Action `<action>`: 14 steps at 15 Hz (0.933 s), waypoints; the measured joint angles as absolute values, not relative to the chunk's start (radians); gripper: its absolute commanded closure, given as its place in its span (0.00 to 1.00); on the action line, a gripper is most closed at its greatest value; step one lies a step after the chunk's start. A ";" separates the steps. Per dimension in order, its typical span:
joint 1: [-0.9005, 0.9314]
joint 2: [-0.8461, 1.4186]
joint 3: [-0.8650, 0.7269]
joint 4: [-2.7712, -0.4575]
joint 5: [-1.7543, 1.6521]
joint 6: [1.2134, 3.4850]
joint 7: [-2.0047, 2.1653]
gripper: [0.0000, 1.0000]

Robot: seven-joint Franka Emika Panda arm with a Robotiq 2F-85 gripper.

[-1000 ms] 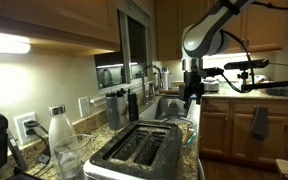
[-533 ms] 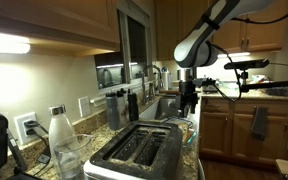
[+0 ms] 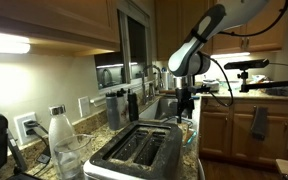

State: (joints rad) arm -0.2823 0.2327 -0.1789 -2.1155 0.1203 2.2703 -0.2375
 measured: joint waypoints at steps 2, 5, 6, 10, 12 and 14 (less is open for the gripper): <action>-0.286 0.260 -0.179 -2.096 0.129 2.270 -0.241 0.00; -0.290 0.295 -0.179 -2.070 0.142 2.270 -0.250 0.00; -0.290 0.305 -0.179 -2.063 0.146 2.269 -0.254 0.00; -0.290 0.333 -0.177 -2.038 0.152 2.269 -0.258 0.27; -0.290 0.340 -0.175 -2.031 0.152 2.269 -0.259 0.45; -0.291 0.347 -0.175 -2.022 0.154 2.268 -0.259 0.58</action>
